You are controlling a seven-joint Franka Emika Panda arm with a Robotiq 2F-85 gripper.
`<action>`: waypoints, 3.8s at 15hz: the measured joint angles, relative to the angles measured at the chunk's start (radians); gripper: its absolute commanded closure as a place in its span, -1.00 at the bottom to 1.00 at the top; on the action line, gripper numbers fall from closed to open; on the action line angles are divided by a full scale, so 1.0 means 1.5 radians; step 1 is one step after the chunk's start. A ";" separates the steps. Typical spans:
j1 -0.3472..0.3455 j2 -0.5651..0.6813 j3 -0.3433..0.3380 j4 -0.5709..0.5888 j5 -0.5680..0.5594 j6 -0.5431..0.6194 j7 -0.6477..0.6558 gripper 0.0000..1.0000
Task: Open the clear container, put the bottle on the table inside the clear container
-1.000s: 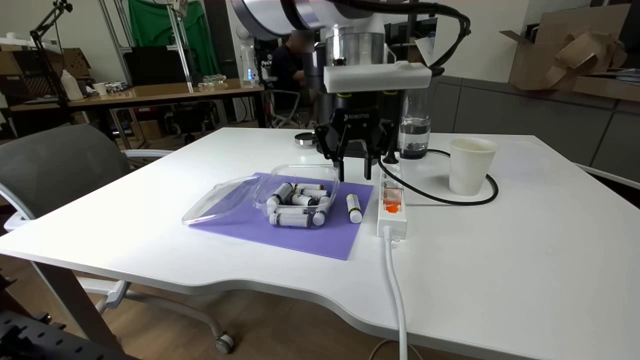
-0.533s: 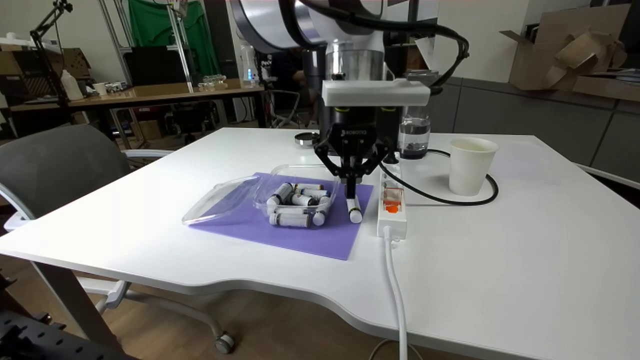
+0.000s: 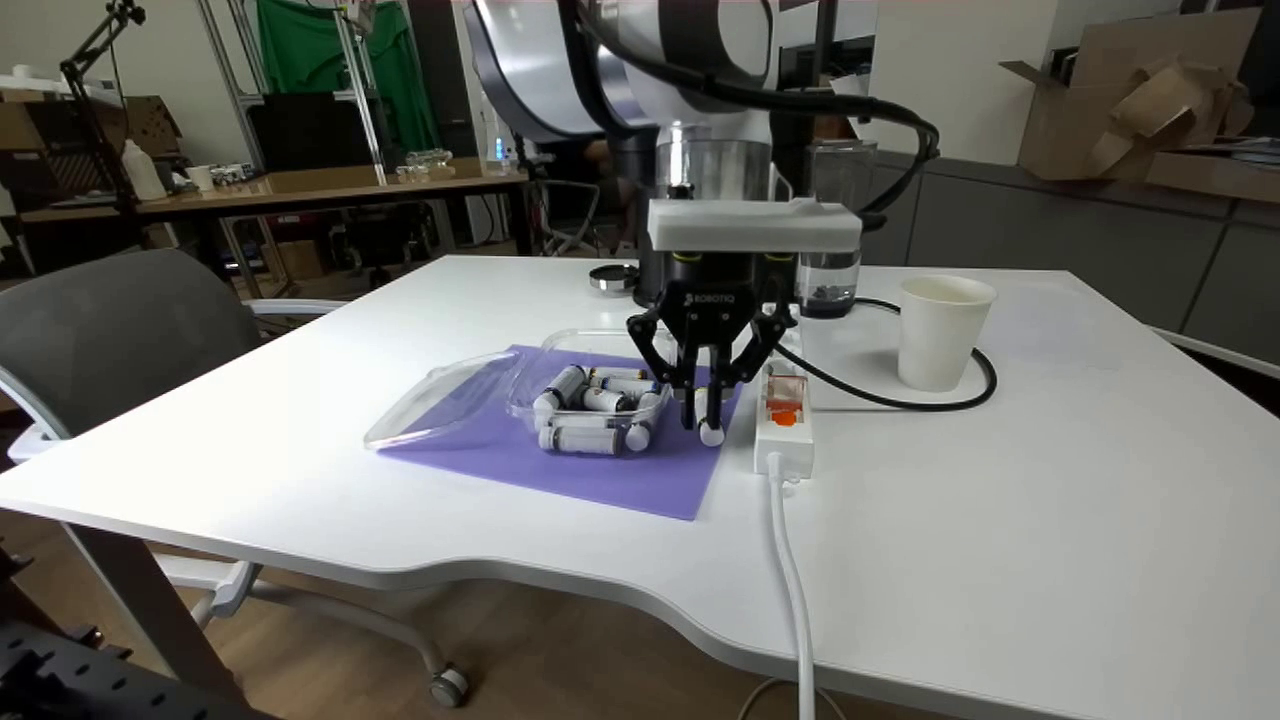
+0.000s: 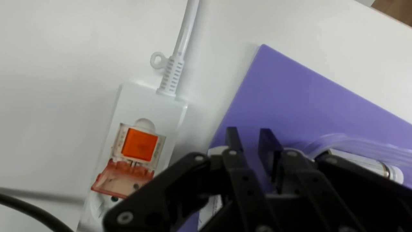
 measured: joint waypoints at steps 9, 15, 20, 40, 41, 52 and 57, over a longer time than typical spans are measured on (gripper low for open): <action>0.001 0.024 0.000 0.023 0.000 0.067 0.006 -1.00; 0.002 0.039 0.006 0.034 0.000 0.075 0.006 -1.00; 0.003 0.039 0.026 0.039 0.001 0.083 0.005 -1.00; 0.003 0.067 0.019 0.043 0.001 0.082 0.024 -1.00; 0.002 0.073 0.018 0.044 0.001 0.082 0.026 -1.00; 0.002 0.080 0.018 0.064 0.001 0.084 0.032 0.79; 0.002 0.081 0.020 0.066 0.001 0.091 0.036 0.87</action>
